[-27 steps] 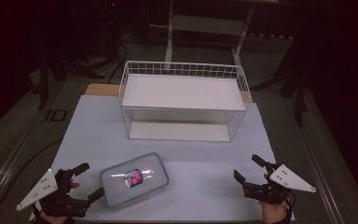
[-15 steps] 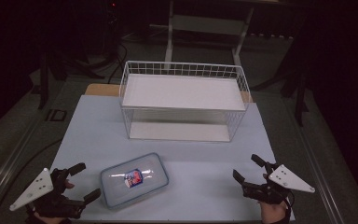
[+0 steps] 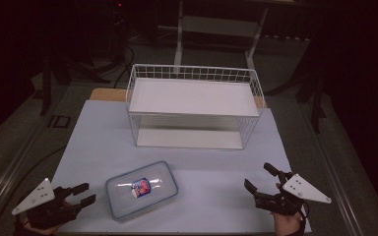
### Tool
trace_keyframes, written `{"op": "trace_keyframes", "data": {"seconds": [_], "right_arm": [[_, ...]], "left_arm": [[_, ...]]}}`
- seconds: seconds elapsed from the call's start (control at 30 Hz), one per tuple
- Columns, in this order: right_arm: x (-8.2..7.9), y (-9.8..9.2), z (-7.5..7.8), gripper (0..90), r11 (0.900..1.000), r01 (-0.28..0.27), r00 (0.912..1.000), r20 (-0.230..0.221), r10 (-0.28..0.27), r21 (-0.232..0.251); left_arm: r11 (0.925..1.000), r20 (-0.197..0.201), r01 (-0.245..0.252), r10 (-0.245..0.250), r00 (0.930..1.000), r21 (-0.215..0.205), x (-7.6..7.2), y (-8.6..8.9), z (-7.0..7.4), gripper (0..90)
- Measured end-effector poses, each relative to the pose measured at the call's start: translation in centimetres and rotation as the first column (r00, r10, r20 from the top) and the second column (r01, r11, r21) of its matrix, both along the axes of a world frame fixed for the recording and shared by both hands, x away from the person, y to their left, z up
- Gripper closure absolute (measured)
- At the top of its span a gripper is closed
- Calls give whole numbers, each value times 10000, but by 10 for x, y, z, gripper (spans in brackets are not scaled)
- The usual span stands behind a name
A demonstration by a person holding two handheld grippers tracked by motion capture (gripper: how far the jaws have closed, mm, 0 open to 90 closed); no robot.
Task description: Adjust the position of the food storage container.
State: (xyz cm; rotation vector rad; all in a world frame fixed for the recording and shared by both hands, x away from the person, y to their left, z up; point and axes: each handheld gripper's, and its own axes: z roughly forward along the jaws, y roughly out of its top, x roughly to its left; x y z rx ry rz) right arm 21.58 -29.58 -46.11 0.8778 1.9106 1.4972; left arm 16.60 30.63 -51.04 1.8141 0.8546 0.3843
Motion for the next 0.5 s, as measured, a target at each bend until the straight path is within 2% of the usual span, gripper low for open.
{"op": "trace_keyframes", "data": {"seconds": [0.03, 0.07, 0.1, 0.13, 0.17, 0.2, 0.37, 0.4, 0.43, 0.5], "right_arm": [[0, 0, 0, 137, 10000, 0, 10000, 0, 0, 0], [0, 0, 0, 137, 10000, 11, 10000, -39, -10, 47], [0, 0, 0, 137, 10000, 14, 10000, -48, -13, 53], [1, 0, 0, 137, 10000, 4, 10000, -49, -4, 52], [1, 0, 0, 137, 10000, -7, 10000, -45, 7, 51], [0, 0, 0, 137, 10000, -17, 10000, -37, 17, 35], [0, -1, 0, 137, 10000, -22, 10000, -46, 22, 85], [0, -1, 0, 137, 10000, -12, 10000, -41, 13, 98], [0, -1, 0, 137, 9999, -7, 10000, -43, 7, 103], [1, -1, 0, 137, 9999, -12, 10000, -77, 13, 112]], "left_arm": [[10000, 0, 0, 0, 10000, 0, 0, 0, 0, 561], [9989, -437, 379, -366, 9984, 291, 2, -3, -6, 589], [9972, -614, 629, -603, 9963, 404, 3, -6, -8, 623], [9955, -791, 777, -733, 9942, 542, 3, -8, -10, 661], [9924, -954, 872, -789, 9923, 867, 5, -12, -13, 662], [9907, -1197, 987, -872, 9890, 938, 7, -14, -15, 666], [9860, -1481, 1056, -861, 9852, 1294, 12, -21, -21, 770], [9850, -1493, 1115, -915, 9846, 1320, 12, -22, -21, 804], [9821, -1459, 1116, -894, 9853, 1519, 13, -24, -21, 820], [9807, -1503, 1161, -924, 9843, 1571, 14, -25, -22, 879]]}}
